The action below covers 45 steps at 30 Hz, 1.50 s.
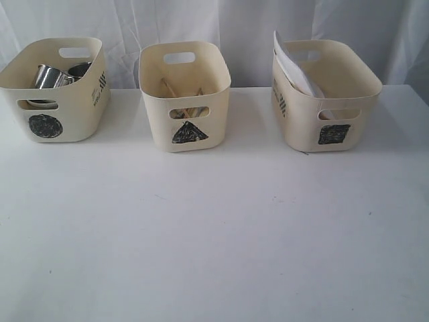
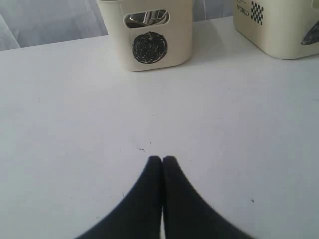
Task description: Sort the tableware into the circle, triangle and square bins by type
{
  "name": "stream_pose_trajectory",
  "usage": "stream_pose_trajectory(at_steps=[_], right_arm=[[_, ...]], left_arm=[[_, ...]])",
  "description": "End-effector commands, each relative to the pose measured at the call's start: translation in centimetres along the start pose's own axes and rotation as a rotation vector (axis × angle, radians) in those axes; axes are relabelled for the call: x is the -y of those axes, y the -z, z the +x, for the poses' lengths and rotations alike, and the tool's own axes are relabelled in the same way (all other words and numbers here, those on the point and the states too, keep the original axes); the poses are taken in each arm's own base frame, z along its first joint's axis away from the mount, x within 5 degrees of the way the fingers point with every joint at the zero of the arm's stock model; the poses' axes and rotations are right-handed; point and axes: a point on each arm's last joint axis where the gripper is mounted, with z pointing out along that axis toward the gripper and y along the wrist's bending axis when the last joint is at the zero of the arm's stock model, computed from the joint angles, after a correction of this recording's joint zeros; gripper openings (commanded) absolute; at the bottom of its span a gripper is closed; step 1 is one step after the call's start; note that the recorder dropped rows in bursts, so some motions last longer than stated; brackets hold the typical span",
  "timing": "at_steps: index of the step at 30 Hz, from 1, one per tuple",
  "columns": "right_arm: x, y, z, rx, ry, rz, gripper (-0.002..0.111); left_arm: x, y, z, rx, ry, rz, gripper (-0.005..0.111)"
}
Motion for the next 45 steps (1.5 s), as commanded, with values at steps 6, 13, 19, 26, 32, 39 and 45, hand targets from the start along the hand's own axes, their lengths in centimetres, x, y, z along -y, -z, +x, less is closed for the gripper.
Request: stream_pose_trajectory(at_steps=[6, 13, 19, 26, 32, 39, 45], right_arm=[[0.31, 0.05, 0.28, -0.017, -0.025, 0.042, 0.0], [0.26, 0.05, 0.25, -0.013, -0.026, 0.036, 0.0], [0.28, 0.05, 0.22, -0.009, -0.091, 0.039, 0.0], [0.56, 0.07, 0.43, -0.029, -0.15, 0.072, 0.0], [0.34, 0.05, 0.24, -0.01, -0.135, 0.046, 0.0], [0.67, 0.08, 0.53, -0.042, -0.074, 0.083, 0.0], [0.67, 0.08, 0.53, -0.041, -0.08, 0.083, 0.0]], left_arm=[[0.02, 0.0, 0.07, 0.002, 0.009, 0.001, 0.0], [0.02, 0.0, 0.07, 0.002, 0.009, 0.001, 0.0], [0.02, 0.0, 0.07, 0.002, 0.009, 0.001, 0.0], [0.02, 0.0, 0.07, 0.002, 0.009, 0.001, 0.0], [0.02, 0.0, 0.07, 0.002, 0.009, 0.001, 0.0], [0.02, 0.0, 0.07, 0.002, 0.009, 0.001, 0.0], [0.02, 0.0, 0.07, 0.002, 0.009, 0.001, 0.0]])
